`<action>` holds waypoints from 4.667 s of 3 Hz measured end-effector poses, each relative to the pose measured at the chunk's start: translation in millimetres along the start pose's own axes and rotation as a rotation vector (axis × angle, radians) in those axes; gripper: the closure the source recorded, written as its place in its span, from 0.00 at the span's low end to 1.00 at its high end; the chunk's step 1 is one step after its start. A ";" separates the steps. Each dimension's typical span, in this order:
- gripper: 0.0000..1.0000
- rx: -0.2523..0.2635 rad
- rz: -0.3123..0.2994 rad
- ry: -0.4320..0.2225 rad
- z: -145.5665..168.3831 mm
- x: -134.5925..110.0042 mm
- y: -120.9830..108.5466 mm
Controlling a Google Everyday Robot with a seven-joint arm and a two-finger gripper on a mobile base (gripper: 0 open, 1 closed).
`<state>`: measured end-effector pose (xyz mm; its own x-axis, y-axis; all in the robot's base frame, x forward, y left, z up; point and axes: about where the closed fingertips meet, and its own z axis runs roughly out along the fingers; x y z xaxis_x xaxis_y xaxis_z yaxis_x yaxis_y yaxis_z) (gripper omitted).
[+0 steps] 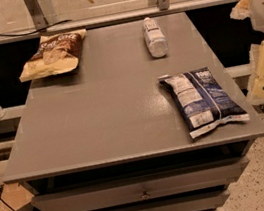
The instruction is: Pick blue chip bag
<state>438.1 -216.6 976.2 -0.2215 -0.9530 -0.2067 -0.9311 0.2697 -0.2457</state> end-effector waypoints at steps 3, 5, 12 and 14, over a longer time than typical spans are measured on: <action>0.00 -0.034 0.095 -0.066 29.3 8.3 -1.6; 0.00 -0.091 0.205 -0.076 97.0 19.0 -2.0; 1.00 -0.013 0.180 -0.163 57.4 -27.0 -49.7; 1.00 0.053 0.116 -0.218 12.1 -42.2 -71.0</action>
Offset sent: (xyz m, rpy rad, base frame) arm 0.0077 -0.0047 -0.0249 0.1004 0.0404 -0.0509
